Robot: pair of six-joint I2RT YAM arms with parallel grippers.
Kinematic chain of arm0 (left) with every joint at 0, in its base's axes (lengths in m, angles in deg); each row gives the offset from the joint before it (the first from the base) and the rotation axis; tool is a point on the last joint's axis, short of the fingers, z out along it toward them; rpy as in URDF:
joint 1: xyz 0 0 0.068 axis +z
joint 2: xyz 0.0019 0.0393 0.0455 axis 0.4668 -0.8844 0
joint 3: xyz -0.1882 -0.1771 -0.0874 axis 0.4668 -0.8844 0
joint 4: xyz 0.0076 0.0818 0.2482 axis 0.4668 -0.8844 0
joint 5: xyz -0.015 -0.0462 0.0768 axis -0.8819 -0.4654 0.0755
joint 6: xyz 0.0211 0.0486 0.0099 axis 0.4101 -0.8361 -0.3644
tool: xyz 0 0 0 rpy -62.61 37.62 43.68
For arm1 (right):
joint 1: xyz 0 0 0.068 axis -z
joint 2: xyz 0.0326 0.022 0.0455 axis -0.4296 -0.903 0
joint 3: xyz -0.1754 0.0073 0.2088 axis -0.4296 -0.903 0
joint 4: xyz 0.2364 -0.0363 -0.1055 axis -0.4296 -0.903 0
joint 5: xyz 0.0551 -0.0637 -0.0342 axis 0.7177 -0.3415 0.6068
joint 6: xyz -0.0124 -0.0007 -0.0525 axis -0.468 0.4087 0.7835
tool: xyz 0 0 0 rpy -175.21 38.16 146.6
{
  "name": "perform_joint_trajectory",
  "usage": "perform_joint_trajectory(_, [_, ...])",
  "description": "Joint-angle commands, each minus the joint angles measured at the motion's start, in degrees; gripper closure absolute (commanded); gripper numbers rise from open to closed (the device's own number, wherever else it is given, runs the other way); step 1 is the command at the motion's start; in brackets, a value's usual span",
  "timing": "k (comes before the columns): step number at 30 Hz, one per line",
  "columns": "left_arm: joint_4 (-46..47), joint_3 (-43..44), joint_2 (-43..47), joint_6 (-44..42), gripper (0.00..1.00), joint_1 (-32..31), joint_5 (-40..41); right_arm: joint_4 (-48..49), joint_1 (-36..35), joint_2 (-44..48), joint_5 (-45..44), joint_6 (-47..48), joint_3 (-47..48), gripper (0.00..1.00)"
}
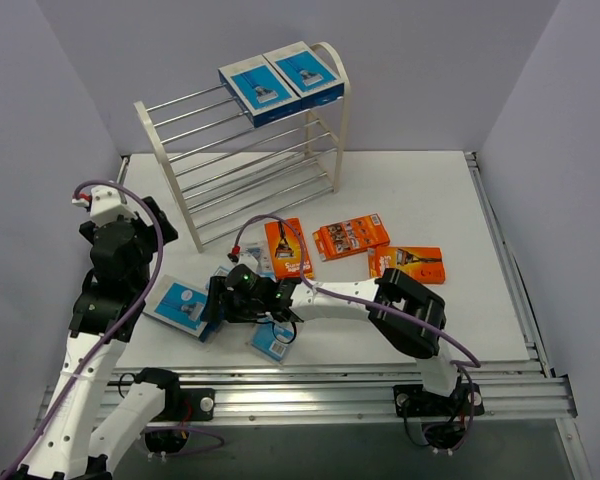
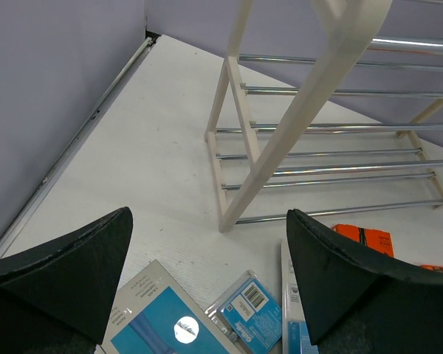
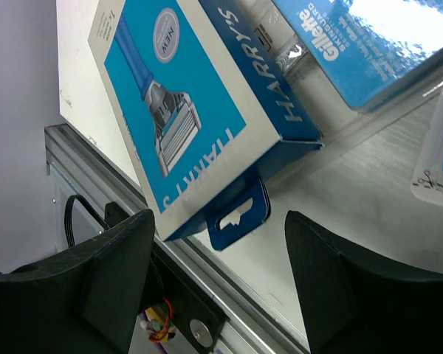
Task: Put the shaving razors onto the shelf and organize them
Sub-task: Grab a shaving razor with the right arm
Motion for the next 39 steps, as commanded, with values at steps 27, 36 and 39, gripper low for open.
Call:
perform_joint_trajectory(27, [0.4, 2.1, -0.2, -1.6, 0.06, -2.2, 1.3, 14.9, 0.7, -6.0, 2.4, -11.8, -1.3, 0.40])
perform_joint_trajectory(36, [0.4, 2.0, -0.5, -1.7, 0.06, -2.1, 1.3, 19.7, 0.7, -6.2, 3.0, -15.4, -4.3, 0.41])
perform_joint_trajectory(39, [0.5, 2.0, -0.7, -1.7, 0.06, -2.1, 1.3, 21.7, 0.8, -6.6, 3.4, -16.5, -5.0, 0.41])
